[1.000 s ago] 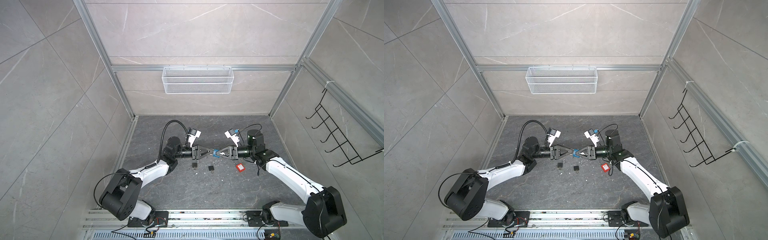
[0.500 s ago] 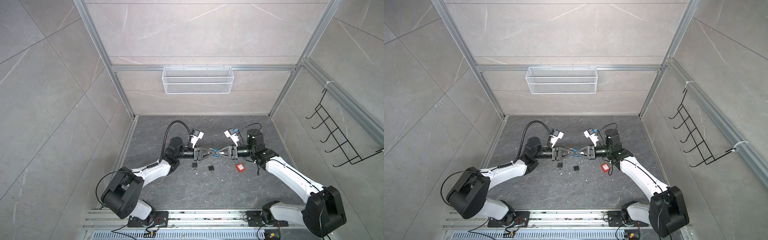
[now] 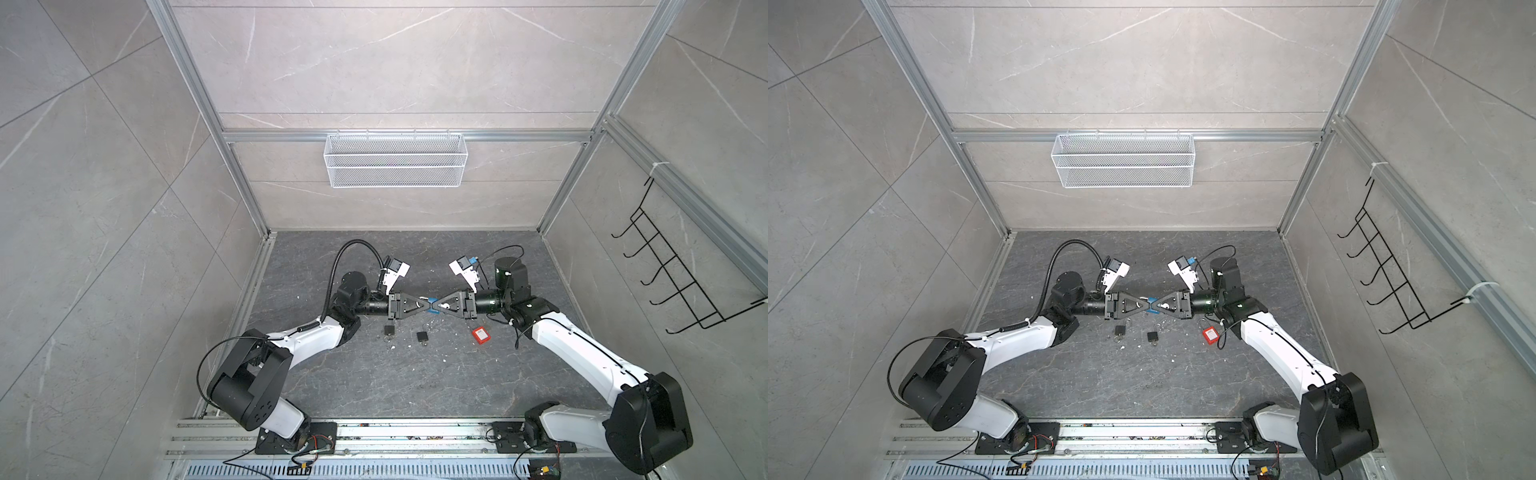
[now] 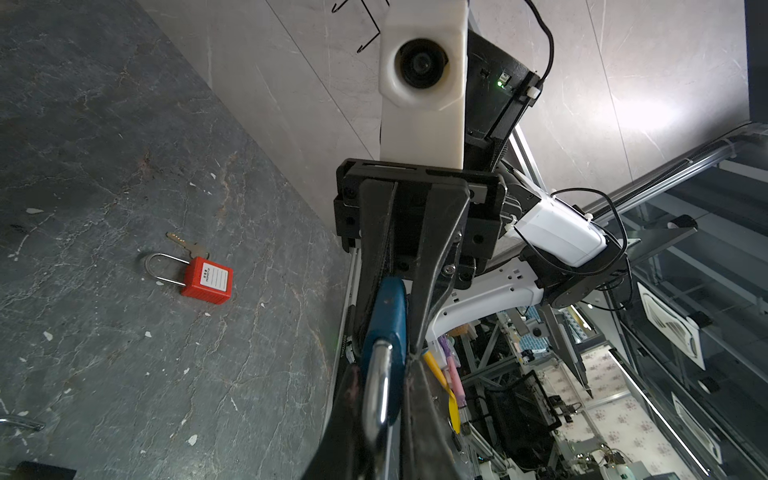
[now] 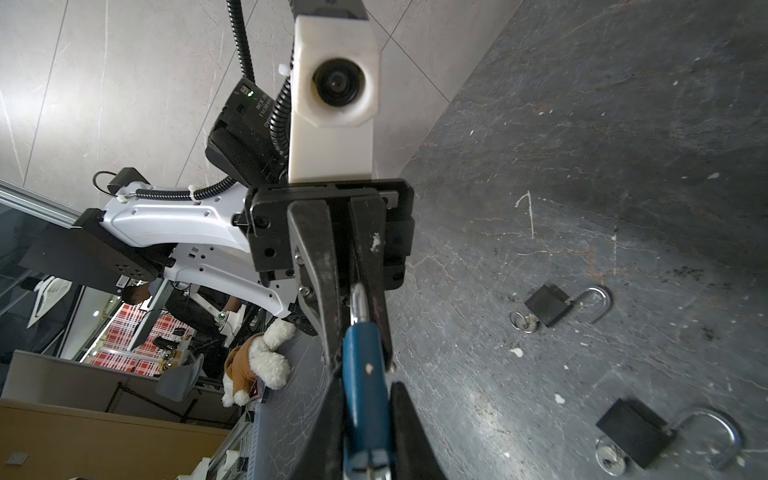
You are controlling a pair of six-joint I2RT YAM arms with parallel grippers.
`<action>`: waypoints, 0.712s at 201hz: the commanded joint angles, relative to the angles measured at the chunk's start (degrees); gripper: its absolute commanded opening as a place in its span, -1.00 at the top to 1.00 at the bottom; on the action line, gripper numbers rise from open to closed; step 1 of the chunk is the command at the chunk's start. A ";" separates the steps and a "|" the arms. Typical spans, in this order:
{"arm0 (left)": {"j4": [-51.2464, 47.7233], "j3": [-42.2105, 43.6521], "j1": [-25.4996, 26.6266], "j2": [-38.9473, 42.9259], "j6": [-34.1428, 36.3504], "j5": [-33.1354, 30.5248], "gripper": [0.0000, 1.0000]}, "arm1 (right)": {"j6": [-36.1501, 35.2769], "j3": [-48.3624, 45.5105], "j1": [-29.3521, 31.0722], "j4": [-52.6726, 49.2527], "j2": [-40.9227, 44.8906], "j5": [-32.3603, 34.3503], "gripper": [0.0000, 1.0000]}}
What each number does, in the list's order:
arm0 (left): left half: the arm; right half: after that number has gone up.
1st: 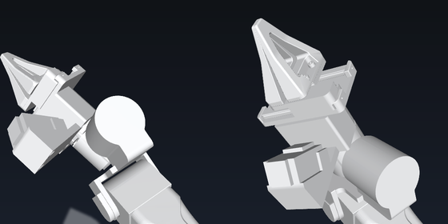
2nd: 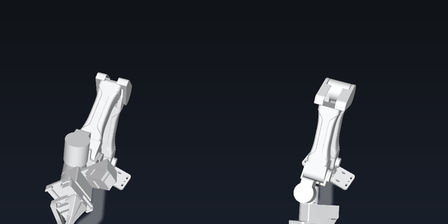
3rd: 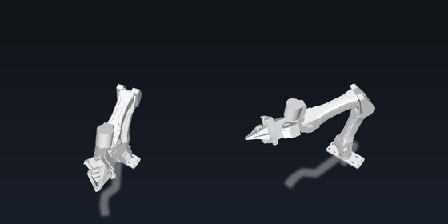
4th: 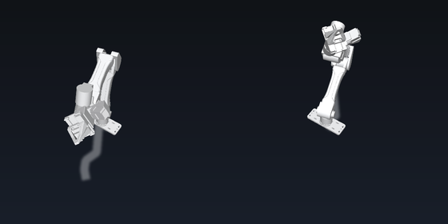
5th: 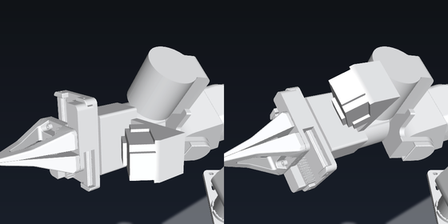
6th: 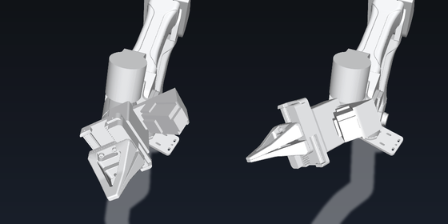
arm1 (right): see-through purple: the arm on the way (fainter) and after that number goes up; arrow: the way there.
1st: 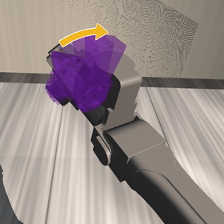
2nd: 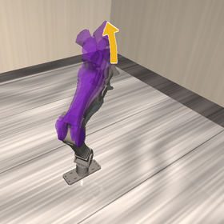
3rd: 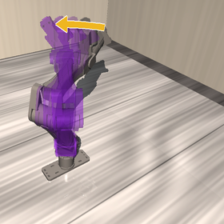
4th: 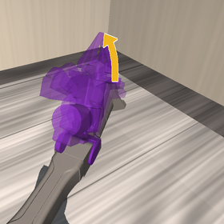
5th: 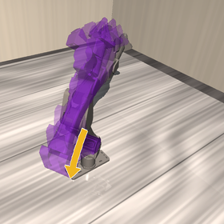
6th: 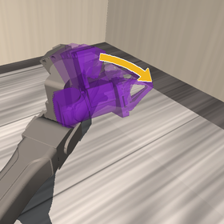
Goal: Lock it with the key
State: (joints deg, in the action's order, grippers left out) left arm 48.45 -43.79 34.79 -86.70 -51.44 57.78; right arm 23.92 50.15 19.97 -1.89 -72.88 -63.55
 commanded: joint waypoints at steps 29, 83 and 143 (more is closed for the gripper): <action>7.29 1.18 0.63 -0.79 -1.34 -6.67 1.00 | 1.65 0.36 0.91 1.88 1.00 2.33 0.65; 10.70 1.88 0.04 -1.70 -3.57 -6.57 1.00 | 2.36 -0.52 0.61 2.72 1.67 2.94 0.58; 12.16 1.49 -0.23 -2.68 -4.60 -5.88 1.00 | 3.10 -2.16 -0.58 3.97 2.93 3.84 0.37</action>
State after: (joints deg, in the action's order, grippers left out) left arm 55.83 -41.85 34.85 -88.66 -55.31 53.17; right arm 26.02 49.06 19.81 -0.05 -71.83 -59.46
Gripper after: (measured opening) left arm 0.117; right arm 0.313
